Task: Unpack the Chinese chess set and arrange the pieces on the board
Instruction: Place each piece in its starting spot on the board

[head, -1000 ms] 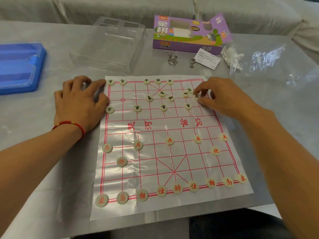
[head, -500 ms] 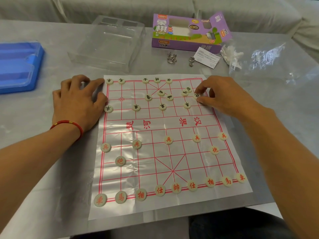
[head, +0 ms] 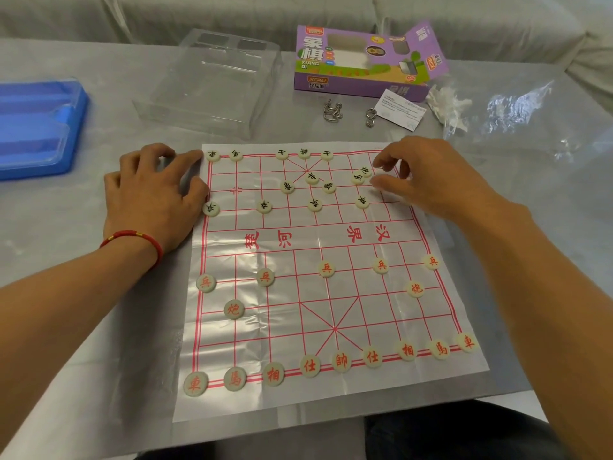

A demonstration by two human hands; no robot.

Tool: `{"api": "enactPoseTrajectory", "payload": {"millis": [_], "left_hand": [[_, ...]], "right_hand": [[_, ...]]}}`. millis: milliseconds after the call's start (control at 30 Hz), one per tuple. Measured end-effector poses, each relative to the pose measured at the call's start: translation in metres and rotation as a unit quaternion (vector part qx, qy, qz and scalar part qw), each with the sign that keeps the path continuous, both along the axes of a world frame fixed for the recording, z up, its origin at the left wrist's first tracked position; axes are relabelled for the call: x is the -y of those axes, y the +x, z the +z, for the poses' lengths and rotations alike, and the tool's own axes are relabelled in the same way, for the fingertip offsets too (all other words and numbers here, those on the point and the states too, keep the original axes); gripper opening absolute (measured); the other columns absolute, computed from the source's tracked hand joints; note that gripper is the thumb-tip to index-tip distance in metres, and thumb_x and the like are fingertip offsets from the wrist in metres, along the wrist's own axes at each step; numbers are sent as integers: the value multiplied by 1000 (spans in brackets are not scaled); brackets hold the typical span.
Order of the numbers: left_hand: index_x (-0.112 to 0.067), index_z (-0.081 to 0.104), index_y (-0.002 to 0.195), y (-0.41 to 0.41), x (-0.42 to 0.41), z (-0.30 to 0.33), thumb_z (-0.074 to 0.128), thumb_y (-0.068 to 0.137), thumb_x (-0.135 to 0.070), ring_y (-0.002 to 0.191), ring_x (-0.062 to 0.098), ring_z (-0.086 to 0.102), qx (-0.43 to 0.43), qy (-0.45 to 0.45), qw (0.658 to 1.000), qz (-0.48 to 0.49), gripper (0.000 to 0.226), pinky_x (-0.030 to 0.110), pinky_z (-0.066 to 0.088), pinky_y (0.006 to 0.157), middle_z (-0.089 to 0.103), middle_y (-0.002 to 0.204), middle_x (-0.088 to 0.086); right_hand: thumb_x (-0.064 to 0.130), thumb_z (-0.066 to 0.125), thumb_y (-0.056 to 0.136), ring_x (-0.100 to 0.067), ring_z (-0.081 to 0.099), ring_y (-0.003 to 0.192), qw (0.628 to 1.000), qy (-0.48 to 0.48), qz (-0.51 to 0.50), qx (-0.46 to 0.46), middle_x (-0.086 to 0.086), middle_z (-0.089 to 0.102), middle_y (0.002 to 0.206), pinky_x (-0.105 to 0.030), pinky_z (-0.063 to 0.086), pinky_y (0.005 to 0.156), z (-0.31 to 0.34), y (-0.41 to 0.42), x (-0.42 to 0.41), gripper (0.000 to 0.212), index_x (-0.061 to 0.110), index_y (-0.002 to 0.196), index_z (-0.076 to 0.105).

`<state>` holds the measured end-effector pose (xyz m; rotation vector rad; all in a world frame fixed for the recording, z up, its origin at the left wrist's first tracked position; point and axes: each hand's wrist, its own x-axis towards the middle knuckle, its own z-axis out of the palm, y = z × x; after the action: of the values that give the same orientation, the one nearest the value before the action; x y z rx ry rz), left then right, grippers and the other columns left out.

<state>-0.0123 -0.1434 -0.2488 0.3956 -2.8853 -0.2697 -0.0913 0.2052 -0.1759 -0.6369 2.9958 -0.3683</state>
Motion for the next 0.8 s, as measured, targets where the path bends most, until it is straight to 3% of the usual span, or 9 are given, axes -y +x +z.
{"api": "enactPoseTrajectory", "payload": {"millis": [100,300,500,700,800], "left_hand": [[-38,40,145,0,-1,0,36,98,-56,136,33,33,0,-1,1000,2,50,56,28,110,40,146,6],[-38,40,144,-1,2,-2,35,98,-57,135,32,34,-4,-4,1000,-2,51,55,30,109,41,144,4],[-38,40,144,-1,2,-3,35,98,-58,135,31,34,-5,-4,1000,0,51,54,29,110,40,145,4],[-39,41,144,-1,4,-4,34,98,-57,135,29,33,-9,-2,1000,-3,50,53,29,110,40,144,2],[-39,41,144,0,2,-3,35,98,-56,135,29,33,-9,0,1000,-1,50,52,29,110,41,144,2]], "right_hand": [[37,66,92,-12,58,89,999,-7,48,-26,4,64,108,-36,54,83,1,4,22,29,25,119,66],[36,64,94,-11,50,94,991,-8,127,-39,3,63,111,-26,40,77,-8,8,70,28,27,121,67],[37,66,93,-18,52,107,987,-7,149,-52,1,61,117,-28,40,79,-12,8,94,30,28,121,67],[41,67,91,-18,51,105,986,4,156,-53,1,62,116,-27,34,77,-14,8,106,32,25,118,70],[38,69,90,-16,52,101,986,9,160,-51,2,65,109,-28,40,76,-16,5,110,28,25,114,71]]}}
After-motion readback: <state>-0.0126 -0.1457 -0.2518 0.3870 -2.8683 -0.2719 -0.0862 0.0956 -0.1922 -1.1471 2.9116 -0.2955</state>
